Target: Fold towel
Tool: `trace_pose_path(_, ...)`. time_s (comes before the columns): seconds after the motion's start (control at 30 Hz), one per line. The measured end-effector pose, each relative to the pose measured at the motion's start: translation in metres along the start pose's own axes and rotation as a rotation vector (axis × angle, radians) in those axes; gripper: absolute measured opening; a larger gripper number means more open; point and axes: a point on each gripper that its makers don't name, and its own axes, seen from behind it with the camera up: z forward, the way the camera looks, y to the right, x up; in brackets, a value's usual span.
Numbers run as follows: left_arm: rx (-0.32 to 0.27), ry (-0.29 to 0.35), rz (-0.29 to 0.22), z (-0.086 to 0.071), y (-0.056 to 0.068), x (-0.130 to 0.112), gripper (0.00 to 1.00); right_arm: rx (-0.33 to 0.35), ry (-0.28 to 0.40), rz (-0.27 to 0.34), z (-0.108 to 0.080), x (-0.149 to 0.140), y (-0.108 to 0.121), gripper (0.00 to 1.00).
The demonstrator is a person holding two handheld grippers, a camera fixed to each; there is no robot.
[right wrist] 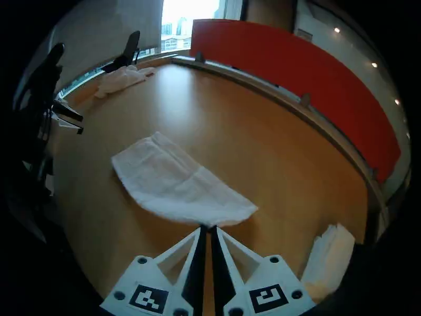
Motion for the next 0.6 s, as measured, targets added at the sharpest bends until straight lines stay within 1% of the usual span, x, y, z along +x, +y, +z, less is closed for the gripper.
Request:
trace_pose_path(0.1, -0.004, 0.010, -0.007, -0.004, 0.000, 0.004, 0.97, 0.010, 0.025, -0.039, 0.002, 0.020, -0.007, 0.06)
trace_pose_path(0.3, -0.002, 0.029, -0.028, -0.013, -0.002, 0.013, 0.97, 0.053, 0.072, -0.126, 0.017, 0.060, -0.032, 0.07)
trace_pose_path(0.47, 0.005, 0.041, -0.045, -0.023, -0.007, 0.016, 0.97, 0.111, 0.108, -0.190, 0.033, 0.090, -0.064, 0.06)
trace_pose_path(0.6, 0.017, 0.054, -0.063, -0.031, -0.013, 0.017, 0.97, 0.155, 0.125, -0.238, 0.046, 0.108, -0.089, 0.06)
